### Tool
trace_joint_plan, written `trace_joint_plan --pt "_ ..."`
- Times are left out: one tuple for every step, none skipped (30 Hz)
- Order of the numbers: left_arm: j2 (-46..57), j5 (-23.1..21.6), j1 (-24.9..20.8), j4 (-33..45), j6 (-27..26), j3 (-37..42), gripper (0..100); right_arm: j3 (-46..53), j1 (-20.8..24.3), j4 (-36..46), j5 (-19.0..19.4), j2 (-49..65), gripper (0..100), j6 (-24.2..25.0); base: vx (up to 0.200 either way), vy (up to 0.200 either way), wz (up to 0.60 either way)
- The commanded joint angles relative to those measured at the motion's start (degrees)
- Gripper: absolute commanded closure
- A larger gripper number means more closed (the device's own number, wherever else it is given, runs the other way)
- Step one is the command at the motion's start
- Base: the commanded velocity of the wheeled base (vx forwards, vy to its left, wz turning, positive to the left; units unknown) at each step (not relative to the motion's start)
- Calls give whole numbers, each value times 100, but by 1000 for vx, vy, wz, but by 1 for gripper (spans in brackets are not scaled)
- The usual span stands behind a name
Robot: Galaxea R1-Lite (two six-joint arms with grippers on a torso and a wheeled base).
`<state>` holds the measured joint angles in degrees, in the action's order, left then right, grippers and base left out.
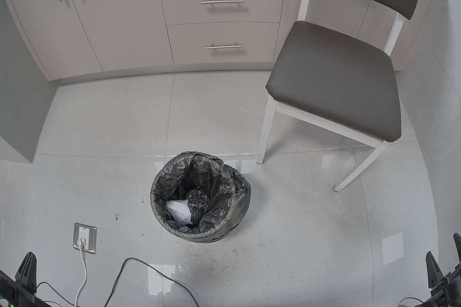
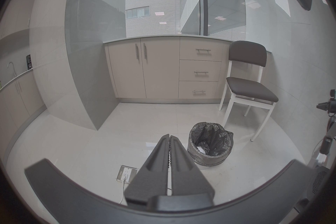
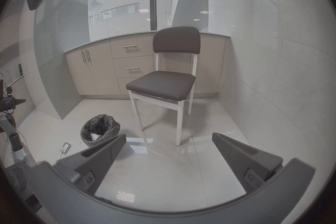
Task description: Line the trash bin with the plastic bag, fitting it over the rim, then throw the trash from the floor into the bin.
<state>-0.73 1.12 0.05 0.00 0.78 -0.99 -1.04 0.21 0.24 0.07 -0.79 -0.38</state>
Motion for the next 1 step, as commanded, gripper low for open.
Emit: trace_joint_plan --pt "73 2 4 0 1 90 100 95 6 2 1 79 0 3 0 0 0"
